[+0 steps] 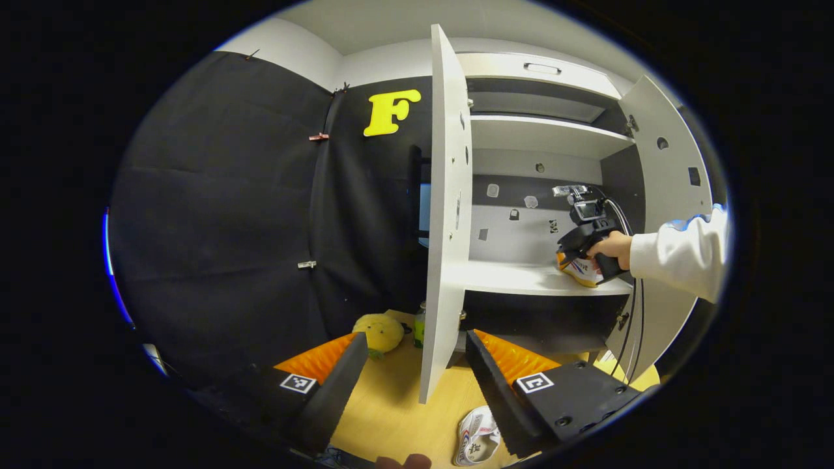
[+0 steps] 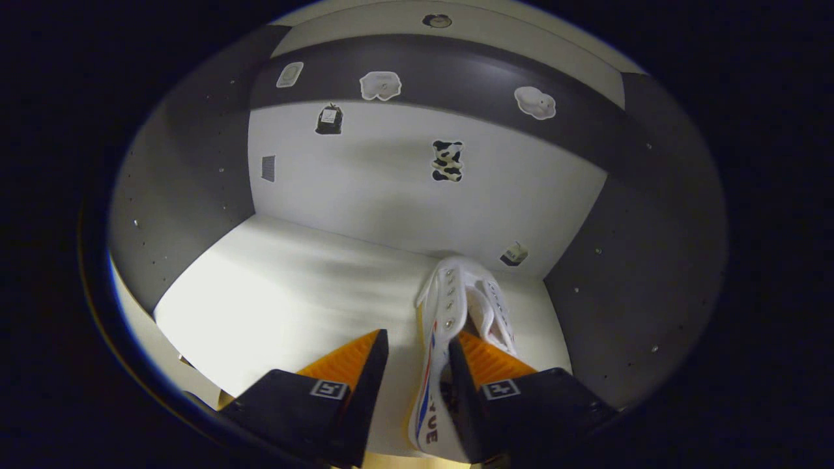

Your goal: Grab one shoe with the right hand and put it into the shoe cabinet, grab the other shoe with the left hand and put it into the shoe cabinet; then close the right door with the right hand and the left door with the left hand.

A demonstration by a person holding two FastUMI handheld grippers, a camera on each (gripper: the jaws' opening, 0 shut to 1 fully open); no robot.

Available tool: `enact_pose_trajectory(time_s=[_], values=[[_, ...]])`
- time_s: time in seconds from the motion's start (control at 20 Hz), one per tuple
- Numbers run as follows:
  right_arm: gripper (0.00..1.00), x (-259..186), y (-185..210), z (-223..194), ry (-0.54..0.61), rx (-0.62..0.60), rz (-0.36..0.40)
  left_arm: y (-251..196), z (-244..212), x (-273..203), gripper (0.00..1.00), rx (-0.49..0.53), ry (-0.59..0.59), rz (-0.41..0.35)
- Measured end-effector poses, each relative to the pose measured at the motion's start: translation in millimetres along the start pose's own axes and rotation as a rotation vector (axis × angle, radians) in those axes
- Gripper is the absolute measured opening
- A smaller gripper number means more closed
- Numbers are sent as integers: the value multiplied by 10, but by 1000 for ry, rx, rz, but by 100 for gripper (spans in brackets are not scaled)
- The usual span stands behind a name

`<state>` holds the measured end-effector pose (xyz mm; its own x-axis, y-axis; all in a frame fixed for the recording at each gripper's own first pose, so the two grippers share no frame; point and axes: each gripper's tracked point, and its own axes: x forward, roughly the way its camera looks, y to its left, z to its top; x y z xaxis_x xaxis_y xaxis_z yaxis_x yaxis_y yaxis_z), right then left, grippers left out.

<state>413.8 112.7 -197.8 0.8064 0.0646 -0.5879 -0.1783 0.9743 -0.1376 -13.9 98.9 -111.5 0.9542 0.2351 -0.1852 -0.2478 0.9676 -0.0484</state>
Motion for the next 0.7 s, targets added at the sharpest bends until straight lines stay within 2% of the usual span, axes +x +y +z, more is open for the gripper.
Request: enact_pose_trajectory(time_s=[0.05, 0.1, 0.15, 0.2, 0.25, 0.5, 0.7], values=[[69, -80, 13, 33, -21, 11, 5, -19, 6, -8, 95, -2, -1, -7], [72, -179, 26, 59, -47, 24, 10, -21, 2, -22, 95, -4, 0, -13], [88, -295, 56, 93, -76, 47, 23, -25, -4, -40, 95, -5, 0, -20], [96, -421, 71, 145, -111, 66, 31, -29, -14, -60, 95, -5, -1, -26], [99, -564, 66, 188, -149, 82, 34, -29, -16, -80, 95, -4, -1, -31], [98, -1411, 33, 363, -346, 140, 43, -37, -130, -152, 95, 5, -9, -66], [98, -2285, 7, 372, -509, 158, 54, -134, -422, -213, 95, -21, 1, -142]])
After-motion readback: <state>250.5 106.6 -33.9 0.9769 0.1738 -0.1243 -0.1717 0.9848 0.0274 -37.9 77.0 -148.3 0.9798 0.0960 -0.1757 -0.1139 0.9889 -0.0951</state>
